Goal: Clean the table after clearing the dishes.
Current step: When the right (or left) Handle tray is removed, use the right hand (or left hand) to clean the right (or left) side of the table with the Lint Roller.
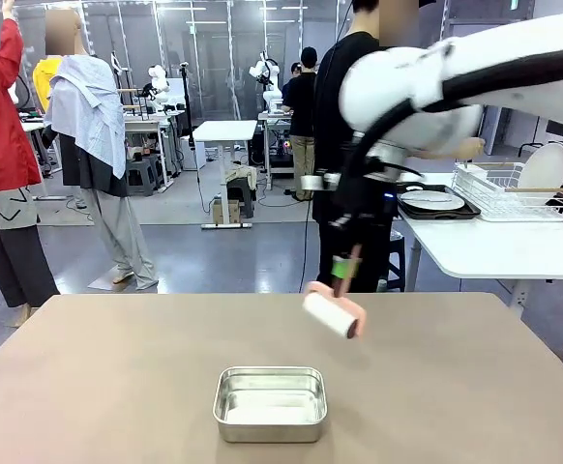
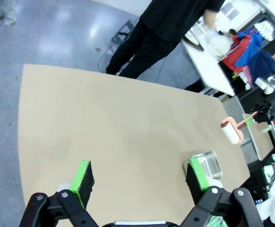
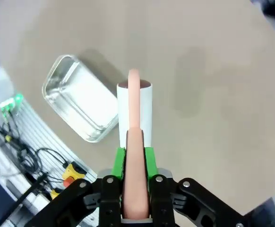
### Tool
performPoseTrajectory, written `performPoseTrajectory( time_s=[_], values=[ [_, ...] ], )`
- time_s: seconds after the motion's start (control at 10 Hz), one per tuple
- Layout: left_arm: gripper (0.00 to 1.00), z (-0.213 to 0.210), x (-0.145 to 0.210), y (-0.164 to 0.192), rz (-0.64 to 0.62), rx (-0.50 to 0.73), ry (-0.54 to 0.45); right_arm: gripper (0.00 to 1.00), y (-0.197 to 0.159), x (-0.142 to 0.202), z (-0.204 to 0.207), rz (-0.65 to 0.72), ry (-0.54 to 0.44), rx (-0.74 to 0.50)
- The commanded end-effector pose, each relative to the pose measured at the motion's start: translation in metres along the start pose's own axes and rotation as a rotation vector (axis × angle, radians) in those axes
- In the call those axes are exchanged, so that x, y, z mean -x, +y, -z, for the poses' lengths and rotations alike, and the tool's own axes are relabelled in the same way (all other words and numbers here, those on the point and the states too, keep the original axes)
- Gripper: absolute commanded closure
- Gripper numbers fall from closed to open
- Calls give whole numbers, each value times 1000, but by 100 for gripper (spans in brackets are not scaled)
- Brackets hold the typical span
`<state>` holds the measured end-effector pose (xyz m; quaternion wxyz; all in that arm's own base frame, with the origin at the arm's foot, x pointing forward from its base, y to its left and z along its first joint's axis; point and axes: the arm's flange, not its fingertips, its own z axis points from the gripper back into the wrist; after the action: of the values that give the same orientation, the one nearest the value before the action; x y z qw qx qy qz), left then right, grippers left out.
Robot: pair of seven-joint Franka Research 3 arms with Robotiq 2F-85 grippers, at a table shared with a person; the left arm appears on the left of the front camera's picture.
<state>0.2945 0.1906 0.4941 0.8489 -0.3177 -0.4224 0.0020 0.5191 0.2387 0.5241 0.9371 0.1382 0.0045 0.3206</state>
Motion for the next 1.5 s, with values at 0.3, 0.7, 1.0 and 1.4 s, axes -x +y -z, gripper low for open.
performPoseTrajectory(
  time_s=[0.3,0.7,1.0,1.4],
  values=[
    [0,-3,0,0,6,5,10,100,-65,52,52,539,-281,-142],
    [0,-3,0,0,6,5,10,79,-85,63,46,533,-176,-90],
    [0,-3,0,0,6,5,10,79,-109,40,94,507,-130,-391],
    [0,-3,0,0,6,5,10,79,-125,54,130,571,-182,-418]
  ],
)
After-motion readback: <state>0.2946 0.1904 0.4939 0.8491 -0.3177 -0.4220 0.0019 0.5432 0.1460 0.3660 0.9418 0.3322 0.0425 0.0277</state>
